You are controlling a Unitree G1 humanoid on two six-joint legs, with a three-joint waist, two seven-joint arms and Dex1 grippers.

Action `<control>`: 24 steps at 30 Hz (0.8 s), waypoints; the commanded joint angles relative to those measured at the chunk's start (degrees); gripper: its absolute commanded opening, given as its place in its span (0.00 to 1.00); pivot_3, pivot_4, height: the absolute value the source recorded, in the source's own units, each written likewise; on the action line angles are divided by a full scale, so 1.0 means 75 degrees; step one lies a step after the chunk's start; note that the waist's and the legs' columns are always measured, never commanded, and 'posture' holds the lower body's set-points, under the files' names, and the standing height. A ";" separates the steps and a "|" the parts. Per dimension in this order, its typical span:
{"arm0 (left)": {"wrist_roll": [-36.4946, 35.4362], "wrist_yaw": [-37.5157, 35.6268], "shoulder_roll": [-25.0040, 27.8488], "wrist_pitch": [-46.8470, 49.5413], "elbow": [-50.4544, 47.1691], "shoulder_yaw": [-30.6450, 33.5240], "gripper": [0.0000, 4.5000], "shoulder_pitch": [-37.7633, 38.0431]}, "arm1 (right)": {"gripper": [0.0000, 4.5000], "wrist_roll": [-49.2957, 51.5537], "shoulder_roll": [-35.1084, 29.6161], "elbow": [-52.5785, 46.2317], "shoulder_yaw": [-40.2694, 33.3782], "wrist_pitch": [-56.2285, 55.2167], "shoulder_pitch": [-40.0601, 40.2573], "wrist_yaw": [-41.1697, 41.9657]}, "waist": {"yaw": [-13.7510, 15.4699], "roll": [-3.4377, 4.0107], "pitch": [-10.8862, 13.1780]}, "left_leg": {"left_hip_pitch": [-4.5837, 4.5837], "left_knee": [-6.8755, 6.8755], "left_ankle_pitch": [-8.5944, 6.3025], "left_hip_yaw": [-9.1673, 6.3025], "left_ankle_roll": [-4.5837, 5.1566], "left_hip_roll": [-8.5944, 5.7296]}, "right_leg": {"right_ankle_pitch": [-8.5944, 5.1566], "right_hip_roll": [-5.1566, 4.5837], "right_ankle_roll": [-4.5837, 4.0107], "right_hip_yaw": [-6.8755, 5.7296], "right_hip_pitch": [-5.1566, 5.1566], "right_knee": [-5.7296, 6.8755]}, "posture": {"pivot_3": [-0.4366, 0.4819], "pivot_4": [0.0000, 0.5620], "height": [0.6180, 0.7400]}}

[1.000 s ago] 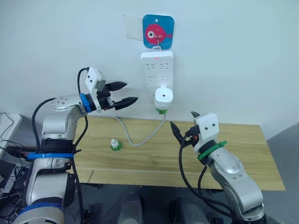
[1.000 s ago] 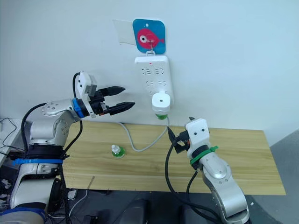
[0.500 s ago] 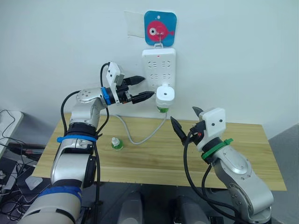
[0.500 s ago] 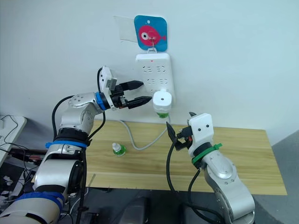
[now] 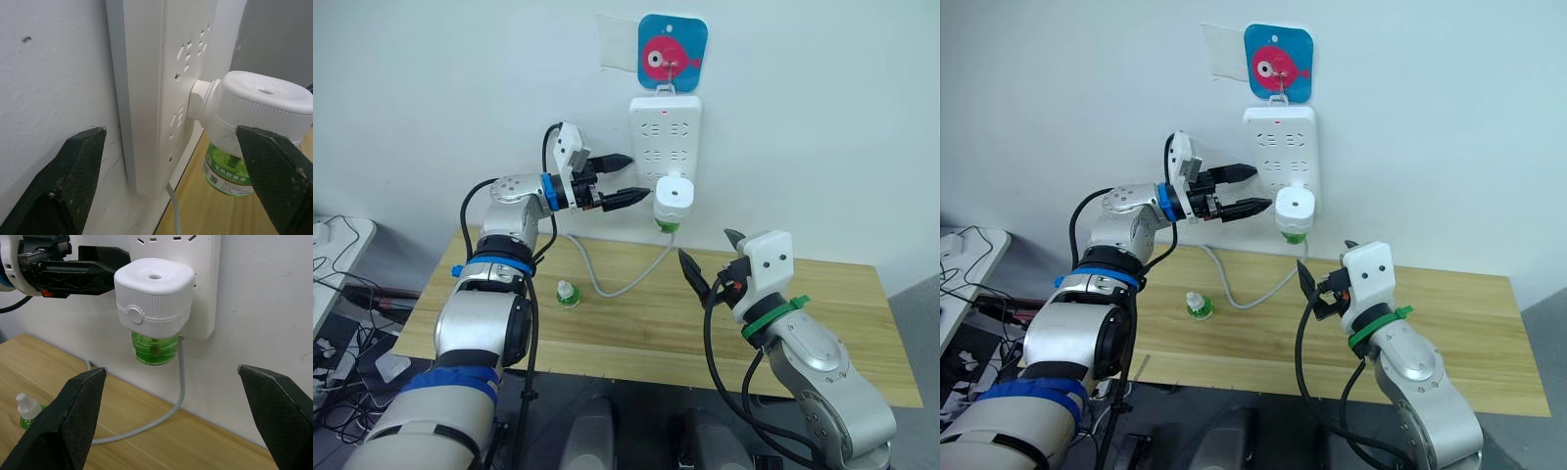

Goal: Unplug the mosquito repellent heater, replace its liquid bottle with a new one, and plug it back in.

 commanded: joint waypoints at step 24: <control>-0.0086 -0.0333 -0.0456 0.0914 -0.1552 0.0057 0.55 0.0328 | 1.00 0.0013 0.0134 -0.0357 0.0140 -0.0050 -0.0097 -0.0193 | -0.0229 0.0008 0.0265 | -0.0035 -0.0017 0.0051 -0.0139 -0.0083 0.0006 | -0.0012 -0.0008 0.0020 -0.0145 0.0011 0.0003 | 0.58 0.53 1.00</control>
